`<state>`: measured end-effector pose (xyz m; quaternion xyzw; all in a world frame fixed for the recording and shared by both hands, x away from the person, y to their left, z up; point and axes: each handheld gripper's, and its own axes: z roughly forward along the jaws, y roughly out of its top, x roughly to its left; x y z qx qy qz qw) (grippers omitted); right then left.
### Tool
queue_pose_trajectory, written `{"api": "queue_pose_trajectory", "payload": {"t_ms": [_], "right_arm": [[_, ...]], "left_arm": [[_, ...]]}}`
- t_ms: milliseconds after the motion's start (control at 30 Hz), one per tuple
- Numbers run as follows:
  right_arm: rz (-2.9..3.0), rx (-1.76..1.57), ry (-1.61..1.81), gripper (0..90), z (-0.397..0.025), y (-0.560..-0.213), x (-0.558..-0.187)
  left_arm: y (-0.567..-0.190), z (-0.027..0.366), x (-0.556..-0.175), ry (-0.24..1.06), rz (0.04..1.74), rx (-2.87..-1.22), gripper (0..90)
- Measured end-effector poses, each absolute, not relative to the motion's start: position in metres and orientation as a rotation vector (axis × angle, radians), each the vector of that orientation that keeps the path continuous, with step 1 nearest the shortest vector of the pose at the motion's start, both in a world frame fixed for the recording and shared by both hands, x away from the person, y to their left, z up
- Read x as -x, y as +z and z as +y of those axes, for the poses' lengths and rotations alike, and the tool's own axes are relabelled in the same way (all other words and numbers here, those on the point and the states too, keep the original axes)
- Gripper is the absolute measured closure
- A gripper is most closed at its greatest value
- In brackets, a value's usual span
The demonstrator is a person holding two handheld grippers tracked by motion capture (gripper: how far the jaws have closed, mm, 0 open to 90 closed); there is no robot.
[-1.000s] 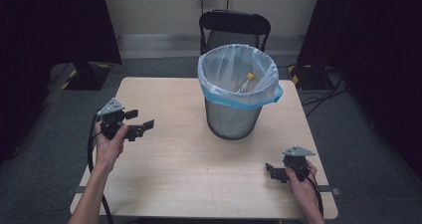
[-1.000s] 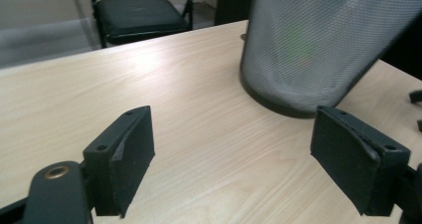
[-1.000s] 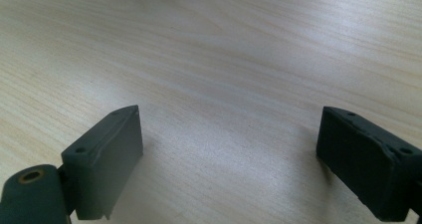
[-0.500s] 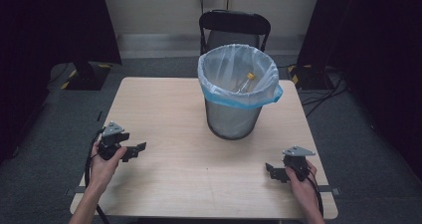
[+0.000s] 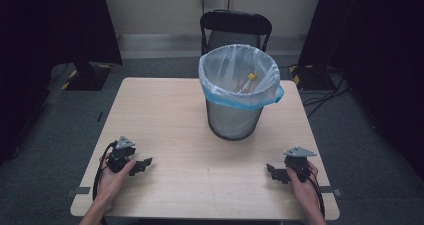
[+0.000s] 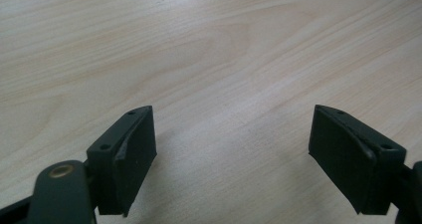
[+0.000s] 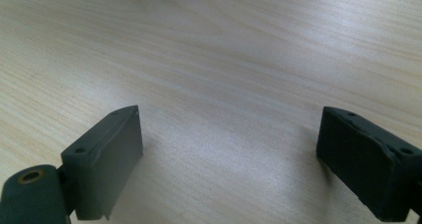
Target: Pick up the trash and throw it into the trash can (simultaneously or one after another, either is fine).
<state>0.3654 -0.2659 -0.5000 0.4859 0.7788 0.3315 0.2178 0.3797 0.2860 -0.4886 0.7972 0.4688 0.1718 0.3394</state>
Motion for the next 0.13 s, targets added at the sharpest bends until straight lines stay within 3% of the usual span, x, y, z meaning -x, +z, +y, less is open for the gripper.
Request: {"api": "queue_pose_trajectory", "payload": {"t_ms": [133], "right_arm": [[2.157,-1.345,0.918,9.9,-0.2659,-0.5,-0.3654]], "left_arm": [[-0.4955,0.2854,-0.3797,0.458,1.222,-2.072,18.0]]}}
